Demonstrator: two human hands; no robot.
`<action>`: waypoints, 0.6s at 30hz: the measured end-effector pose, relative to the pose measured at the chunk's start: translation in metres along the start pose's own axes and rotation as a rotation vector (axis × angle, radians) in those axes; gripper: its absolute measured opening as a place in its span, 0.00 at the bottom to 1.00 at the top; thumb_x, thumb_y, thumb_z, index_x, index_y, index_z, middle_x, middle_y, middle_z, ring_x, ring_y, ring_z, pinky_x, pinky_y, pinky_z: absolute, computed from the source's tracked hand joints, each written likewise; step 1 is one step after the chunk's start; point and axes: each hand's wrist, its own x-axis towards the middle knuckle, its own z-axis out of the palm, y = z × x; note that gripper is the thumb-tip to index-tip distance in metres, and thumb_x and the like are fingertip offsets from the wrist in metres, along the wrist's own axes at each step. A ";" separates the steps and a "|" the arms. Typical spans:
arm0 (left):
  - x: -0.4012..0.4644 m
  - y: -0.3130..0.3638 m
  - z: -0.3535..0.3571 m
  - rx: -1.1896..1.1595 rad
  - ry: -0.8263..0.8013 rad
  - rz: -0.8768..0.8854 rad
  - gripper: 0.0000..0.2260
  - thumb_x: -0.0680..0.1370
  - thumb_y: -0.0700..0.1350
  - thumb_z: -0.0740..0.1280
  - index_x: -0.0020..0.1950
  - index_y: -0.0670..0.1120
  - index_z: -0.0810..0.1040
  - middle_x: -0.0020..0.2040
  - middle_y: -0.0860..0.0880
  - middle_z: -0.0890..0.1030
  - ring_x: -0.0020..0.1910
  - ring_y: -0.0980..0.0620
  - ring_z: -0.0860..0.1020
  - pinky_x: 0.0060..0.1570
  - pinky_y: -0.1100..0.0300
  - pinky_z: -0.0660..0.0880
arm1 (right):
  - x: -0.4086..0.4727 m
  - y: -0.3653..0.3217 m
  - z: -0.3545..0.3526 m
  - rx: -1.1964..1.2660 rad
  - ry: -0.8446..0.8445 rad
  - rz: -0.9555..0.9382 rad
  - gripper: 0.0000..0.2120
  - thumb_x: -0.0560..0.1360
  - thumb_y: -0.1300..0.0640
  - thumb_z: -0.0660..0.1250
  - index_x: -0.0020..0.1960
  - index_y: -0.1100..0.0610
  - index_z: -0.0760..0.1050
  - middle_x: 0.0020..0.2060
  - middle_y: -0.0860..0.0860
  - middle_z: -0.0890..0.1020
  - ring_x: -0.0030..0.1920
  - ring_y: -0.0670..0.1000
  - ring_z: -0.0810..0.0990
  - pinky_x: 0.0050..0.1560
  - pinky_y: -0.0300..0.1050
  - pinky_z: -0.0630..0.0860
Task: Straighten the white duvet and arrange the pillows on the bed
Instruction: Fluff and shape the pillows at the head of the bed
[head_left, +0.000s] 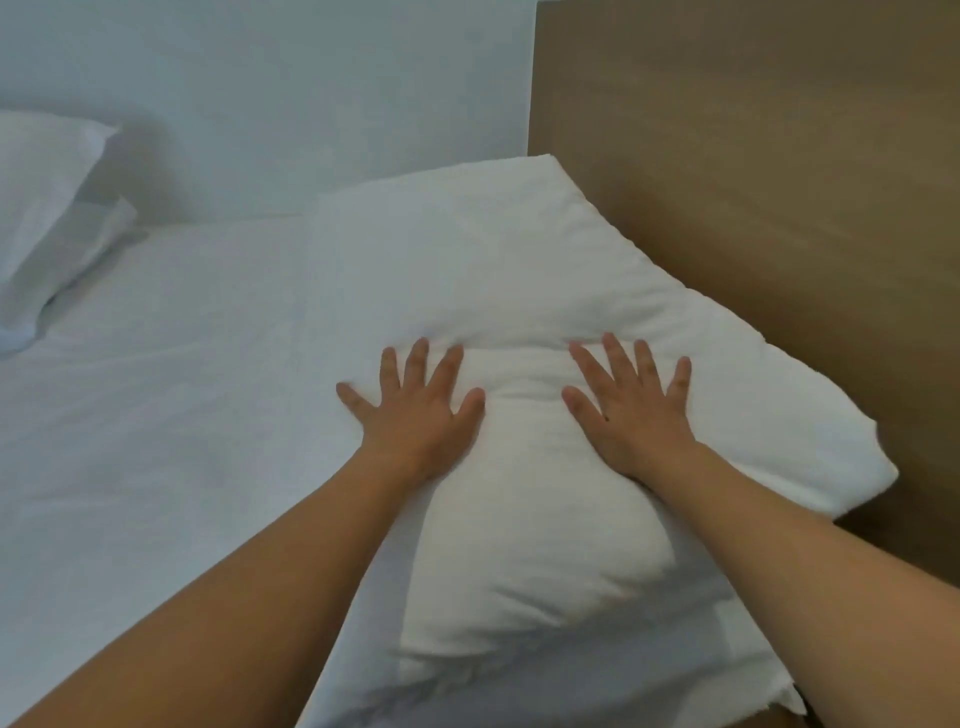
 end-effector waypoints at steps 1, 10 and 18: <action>0.005 -0.002 0.014 0.007 0.009 -0.005 0.28 0.77 0.67 0.41 0.77 0.63 0.41 0.79 0.55 0.40 0.77 0.46 0.35 0.64 0.26 0.36 | 0.004 0.000 0.016 -0.015 0.041 0.008 0.29 0.76 0.34 0.32 0.76 0.38 0.34 0.78 0.47 0.37 0.77 0.55 0.36 0.71 0.67 0.33; 0.011 0.015 -0.044 0.098 -0.407 -0.040 0.28 0.80 0.62 0.43 0.77 0.59 0.35 0.78 0.53 0.34 0.76 0.45 0.32 0.65 0.26 0.37 | 0.005 0.003 -0.056 0.002 -0.366 0.024 0.30 0.79 0.37 0.38 0.78 0.45 0.37 0.78 0.48 0.37 0.77 0.52 0.36 0.74 0.60 0.35; 0.032 0.064 -0.388 0.037 -0.247 0.113 0.24 0.82 0.56 0.50 0.78 0.51 0.53 0.79 0.49 0.54 0.77 0.46 0.51 0.73 0.37 0.47 | 0.009 -0.044 -0.399 0.199 -0.188 0.013 0.28 0.81 0.49 0.55 0.78 0.52 0.52 0.77 0.49 0.55 0.77 0.50 0.53 0.76 0.52 0.49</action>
